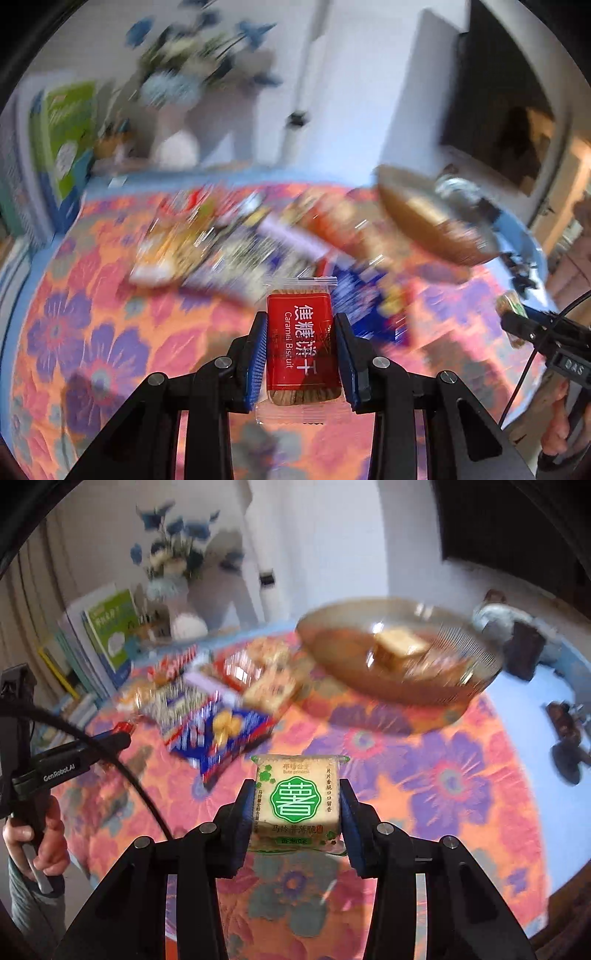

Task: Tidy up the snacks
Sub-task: 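Lower both held snacks into the amber bowl and open both tools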

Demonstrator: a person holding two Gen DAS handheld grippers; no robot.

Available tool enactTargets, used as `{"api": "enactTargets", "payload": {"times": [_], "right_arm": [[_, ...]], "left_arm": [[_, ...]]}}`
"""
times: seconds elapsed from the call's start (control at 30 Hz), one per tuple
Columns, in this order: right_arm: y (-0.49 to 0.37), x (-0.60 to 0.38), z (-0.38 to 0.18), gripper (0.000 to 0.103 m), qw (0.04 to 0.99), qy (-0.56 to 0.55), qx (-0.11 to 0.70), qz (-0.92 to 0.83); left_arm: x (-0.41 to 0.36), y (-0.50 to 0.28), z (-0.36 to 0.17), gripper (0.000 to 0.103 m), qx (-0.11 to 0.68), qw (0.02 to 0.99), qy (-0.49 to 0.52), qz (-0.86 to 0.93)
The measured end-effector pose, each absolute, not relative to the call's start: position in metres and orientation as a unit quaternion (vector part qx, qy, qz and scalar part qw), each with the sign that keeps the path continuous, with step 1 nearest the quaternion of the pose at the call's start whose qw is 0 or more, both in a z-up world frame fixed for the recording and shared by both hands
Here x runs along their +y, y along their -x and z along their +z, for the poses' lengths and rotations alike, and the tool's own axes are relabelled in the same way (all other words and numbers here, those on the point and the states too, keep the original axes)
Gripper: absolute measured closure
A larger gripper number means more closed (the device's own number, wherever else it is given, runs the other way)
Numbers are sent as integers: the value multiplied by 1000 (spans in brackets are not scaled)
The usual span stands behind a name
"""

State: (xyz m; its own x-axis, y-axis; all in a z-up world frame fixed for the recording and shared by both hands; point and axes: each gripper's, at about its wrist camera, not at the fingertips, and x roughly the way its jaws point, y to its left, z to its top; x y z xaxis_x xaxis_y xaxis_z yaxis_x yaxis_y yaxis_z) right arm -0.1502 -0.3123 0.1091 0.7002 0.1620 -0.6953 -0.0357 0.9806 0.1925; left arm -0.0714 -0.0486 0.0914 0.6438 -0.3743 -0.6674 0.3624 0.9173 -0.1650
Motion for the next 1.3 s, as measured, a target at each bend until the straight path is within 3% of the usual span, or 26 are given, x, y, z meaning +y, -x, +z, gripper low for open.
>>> {"api": "enactTargets", "payload": {"times": [0.3,0.67,0.7,0.73,0.77,0.8,1.03,1.3], "right_arm": [[121,-394,169,62,937,-158,313,0],[63,-431,147,61,918,-210,335,-8],[61,-432,146,58,918,-209,337,-6],[57,-432,144,54,917,-208,340,-6],[54,-432,142,50,916,-208,344,-7],[52,-432,141,43,914,-208,347,-8],[65,-430,139,43,916,-212,340,2],[97,-366,166,42,933,-151,314,90]], "left_arm": [[-168,21,158,70,347,881,-14,-321],[-256,-44,141,69,380,854,-9,-354],[-258,-46,139,65,376,858,-11,-349],[-260,-50,138,45,374,861,-13,-344],[-260,-54,137,25,373,865,-13,-335],[-256,-56,136,22,369,869,-7,-328],[-200,-33,149,22,348,876,24,-333],[-79,26,167,22,301,917,62,-253]]}}
